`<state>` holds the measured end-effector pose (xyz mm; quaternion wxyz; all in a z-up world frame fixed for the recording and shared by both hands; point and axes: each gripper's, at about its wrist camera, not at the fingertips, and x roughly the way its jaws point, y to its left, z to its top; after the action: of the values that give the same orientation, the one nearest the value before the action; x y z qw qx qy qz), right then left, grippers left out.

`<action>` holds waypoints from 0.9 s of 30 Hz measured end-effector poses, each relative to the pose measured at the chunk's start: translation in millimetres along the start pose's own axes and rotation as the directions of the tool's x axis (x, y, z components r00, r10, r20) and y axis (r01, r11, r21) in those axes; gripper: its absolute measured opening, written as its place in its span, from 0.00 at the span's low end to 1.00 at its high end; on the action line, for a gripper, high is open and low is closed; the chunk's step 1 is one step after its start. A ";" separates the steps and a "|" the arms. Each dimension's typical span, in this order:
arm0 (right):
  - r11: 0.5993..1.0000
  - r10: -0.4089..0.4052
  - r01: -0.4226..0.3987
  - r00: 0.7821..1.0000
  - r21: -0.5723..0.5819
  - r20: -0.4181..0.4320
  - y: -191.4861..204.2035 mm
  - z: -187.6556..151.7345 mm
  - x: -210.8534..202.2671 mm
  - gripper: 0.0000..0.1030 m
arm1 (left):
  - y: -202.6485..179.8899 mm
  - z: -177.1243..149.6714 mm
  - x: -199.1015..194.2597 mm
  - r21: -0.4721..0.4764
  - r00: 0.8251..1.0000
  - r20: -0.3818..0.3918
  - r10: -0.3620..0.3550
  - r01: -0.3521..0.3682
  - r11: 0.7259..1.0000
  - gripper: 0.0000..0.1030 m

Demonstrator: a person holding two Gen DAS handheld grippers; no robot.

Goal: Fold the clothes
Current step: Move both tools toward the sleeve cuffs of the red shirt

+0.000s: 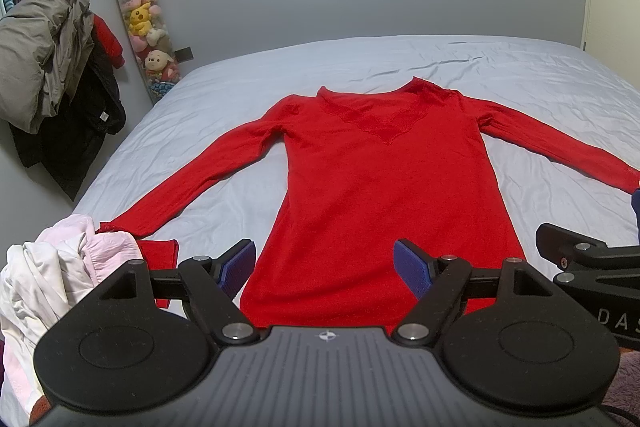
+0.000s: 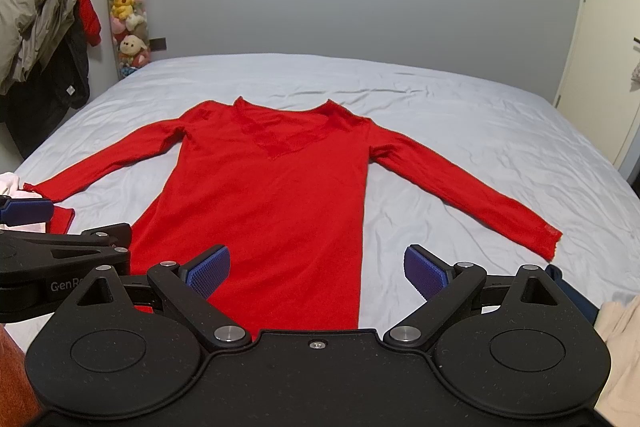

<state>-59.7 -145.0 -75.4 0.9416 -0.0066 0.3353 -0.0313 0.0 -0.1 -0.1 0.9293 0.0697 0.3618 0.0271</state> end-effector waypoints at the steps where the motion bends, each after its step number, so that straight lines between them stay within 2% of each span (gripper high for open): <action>1: 1.000 -0.001 0.001 1.000 -0.001 -0.001 0.0 0.1 0.1 0.90 | -0.2 -0.1 0.1 0.000 1.000 0.000 0.000 0.000 1.000 0.73; 25: 1.000 0.002 -0.002 1.000 -0.004 -0.007 0.7 0.8 0.9 0.90 | -5.2 8.5 7.1 0.005 1.000 -0.010 0.001 -0.001 1.000 0.73; 27: 1.000 0.003 -0.003 1.000 -0.005 -0.007 0.6 -0.8 1.2 0.90 | -2.2 2.1 3.5 0.008 1.000 -0.006 0.001 -0.001 1.000 0.73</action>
<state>-59.3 -144.5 -76.8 0.9404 -0.0085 0.3386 -0.0289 4.0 -2.2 -1.2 0.9279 0.0737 0.3644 0.0265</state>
